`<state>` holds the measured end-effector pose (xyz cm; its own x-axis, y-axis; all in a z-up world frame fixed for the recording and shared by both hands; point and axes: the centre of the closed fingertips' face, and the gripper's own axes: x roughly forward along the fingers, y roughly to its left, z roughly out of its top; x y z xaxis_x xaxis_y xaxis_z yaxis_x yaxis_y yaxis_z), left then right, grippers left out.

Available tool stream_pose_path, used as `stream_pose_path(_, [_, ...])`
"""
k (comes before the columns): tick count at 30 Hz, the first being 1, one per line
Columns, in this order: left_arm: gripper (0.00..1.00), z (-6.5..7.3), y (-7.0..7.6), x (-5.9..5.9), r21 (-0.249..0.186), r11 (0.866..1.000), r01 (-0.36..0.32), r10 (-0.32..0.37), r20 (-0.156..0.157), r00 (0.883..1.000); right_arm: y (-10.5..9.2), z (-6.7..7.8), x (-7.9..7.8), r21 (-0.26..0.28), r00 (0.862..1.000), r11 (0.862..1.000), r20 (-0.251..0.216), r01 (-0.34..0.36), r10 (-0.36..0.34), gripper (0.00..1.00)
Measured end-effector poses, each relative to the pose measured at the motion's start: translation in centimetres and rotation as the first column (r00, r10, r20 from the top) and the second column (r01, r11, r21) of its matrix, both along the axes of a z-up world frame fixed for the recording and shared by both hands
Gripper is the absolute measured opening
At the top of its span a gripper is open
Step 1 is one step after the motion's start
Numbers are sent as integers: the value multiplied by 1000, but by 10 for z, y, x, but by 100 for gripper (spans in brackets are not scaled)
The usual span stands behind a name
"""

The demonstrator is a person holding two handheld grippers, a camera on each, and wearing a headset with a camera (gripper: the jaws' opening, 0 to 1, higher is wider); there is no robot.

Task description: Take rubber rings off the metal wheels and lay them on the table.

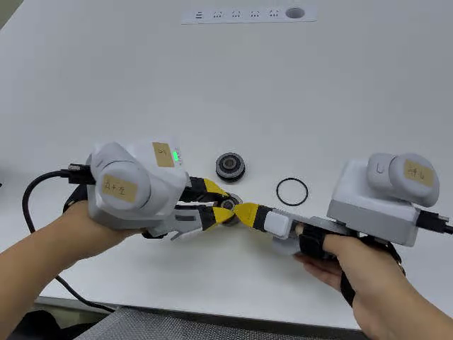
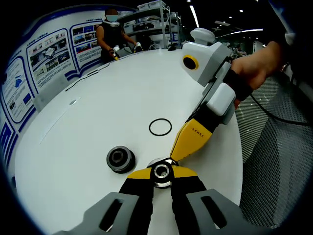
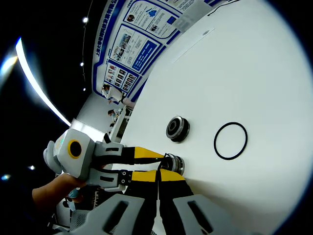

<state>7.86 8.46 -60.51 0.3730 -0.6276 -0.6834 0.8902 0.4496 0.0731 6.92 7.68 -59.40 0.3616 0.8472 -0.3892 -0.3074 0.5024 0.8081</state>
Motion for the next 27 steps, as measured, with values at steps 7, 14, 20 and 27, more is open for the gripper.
stream_pose_path(7, [13, 0, 0, 1, 29, 1000, 11, -12, 21, 1000, 1, -1, 3, -10, 999, 1000, -34, 27, -27, 1])
stream_pose_path(14, [13, 1, -2, 2, 75, 996, 43, -47, 48, 998, 0, -3, 4, -22, 999, 999, -40, 30, -30, 1])
stream_pose_path(20, [13, 0, 0, 3, 64, 998, 19, -21, 34, 999, 1, -6, 7, -28, 998, 999, -53, 34, -36, 1])
stream_pose_path(27, [13, -1, 2, 2, 60, 998, 0, -1, 17, 1000, 2, -9, 2, -36, 997, 999, -72, 31, -34, 1])
